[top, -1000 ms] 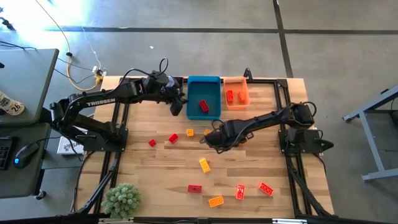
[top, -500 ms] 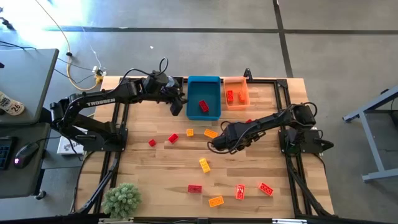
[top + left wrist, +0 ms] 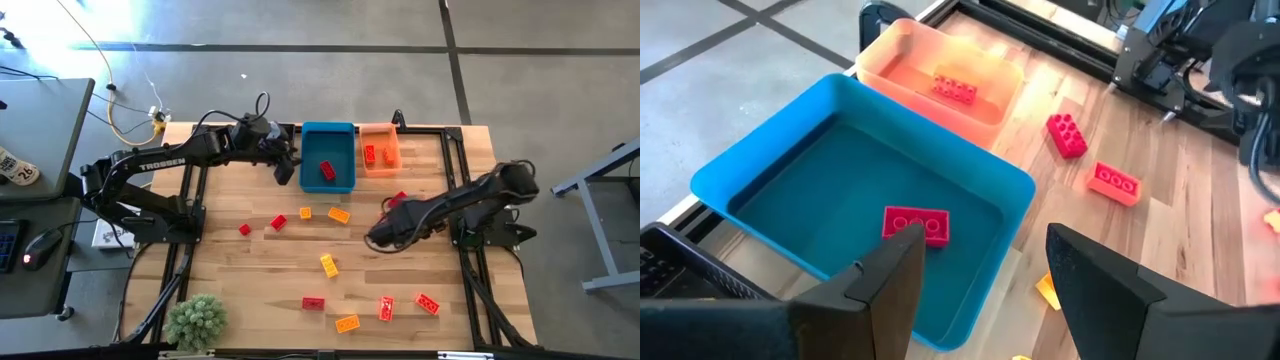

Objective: Sort & place blocks by color
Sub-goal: Put the orange game piece into the orange bin

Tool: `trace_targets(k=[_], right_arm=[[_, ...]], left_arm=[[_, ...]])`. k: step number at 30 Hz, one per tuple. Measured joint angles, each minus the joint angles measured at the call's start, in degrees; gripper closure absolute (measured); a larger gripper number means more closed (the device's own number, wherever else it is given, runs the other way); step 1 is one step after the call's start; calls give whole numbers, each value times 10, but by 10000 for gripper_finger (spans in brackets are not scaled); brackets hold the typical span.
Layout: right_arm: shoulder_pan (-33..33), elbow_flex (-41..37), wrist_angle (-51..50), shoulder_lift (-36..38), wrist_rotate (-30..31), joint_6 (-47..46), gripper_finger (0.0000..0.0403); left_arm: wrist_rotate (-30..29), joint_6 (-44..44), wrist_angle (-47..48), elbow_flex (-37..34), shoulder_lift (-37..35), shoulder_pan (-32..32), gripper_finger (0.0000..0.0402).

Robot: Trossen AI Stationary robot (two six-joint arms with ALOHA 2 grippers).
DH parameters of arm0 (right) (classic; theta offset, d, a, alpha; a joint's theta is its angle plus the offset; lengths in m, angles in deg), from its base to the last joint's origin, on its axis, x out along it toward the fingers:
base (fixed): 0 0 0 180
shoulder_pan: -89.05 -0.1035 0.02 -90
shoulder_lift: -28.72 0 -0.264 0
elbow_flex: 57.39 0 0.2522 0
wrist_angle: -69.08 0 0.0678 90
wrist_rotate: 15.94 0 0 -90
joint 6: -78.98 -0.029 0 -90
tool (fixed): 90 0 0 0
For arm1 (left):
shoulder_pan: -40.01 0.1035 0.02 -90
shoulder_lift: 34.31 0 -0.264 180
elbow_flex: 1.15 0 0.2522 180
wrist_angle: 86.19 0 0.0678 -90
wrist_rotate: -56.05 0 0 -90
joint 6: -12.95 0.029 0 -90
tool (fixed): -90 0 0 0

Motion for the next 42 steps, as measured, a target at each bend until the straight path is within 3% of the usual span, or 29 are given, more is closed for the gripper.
trace_targets(k=[8, 14, 28, 42], right_arm=[[11, -91, 161, 128, 34, -105, 201], [13, -138, 262, 158, 85, -146, 201], [85, -159, 431, 69, 112, -43, 178], [134, -158, 510, -21, 43, 56, 178]], left_arm=[[0, 0, -27, 0, 0, 0, 202], [0, 0, -26, 0, 0, 0, 202], [1, -10, -26, 0, 0, 0, 202], [1, -10, -26, 0, 0, 0, 202]])
